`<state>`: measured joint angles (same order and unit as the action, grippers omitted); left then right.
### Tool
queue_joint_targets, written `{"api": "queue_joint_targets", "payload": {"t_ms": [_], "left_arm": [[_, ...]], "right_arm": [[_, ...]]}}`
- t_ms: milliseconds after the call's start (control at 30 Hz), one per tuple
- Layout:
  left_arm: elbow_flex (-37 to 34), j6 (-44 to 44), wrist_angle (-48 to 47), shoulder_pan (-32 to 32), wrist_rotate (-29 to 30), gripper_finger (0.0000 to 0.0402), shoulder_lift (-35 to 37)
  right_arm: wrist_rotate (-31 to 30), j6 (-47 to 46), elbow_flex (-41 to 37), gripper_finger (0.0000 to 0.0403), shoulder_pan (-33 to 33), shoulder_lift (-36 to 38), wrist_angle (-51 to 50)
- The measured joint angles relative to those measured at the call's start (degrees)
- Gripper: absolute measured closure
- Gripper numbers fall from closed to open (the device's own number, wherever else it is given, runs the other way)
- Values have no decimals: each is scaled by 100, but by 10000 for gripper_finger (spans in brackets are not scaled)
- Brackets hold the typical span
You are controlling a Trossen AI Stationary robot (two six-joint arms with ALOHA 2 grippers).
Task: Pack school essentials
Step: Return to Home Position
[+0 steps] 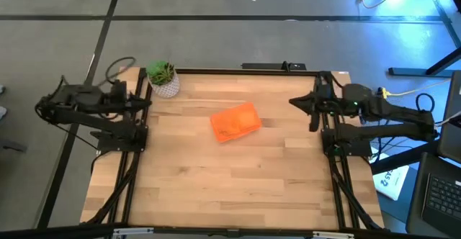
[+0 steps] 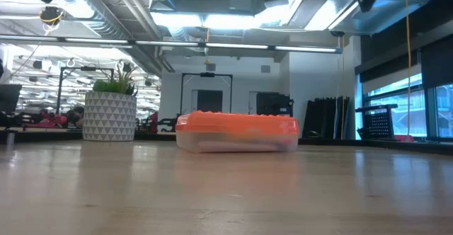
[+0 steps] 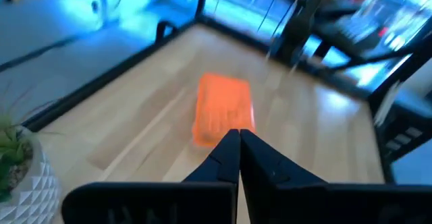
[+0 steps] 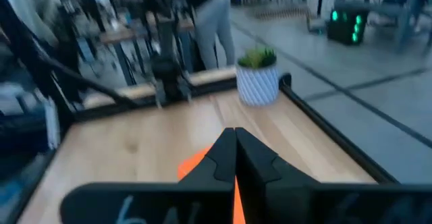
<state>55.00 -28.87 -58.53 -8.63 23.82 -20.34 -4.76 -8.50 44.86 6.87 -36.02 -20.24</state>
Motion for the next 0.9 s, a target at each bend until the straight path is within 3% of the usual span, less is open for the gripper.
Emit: {"api": "queue_joint_targets", "payload": {"t_ms": [200, 400, 800, 900], "left_arm": [[-741, 454, 848, -1, -30, 401, 1269], [-1308, 696, 1337, -1, -130, 401, 1985], [-2007, 1043, 2218, -1, -243, 400, 2018], [-2271, 1111, 2506, -1, -346, 401, 2013]], "right_arm": [[359, -373, -1211, 401, 1, 1132, 1254], [614, -493, -2051, 401, 2, 1962, 1900], [645, -645, -3198, 401, 0, 3512, 2391], [687, -632, -3415, 401, 0, 3594, 2639]]}}
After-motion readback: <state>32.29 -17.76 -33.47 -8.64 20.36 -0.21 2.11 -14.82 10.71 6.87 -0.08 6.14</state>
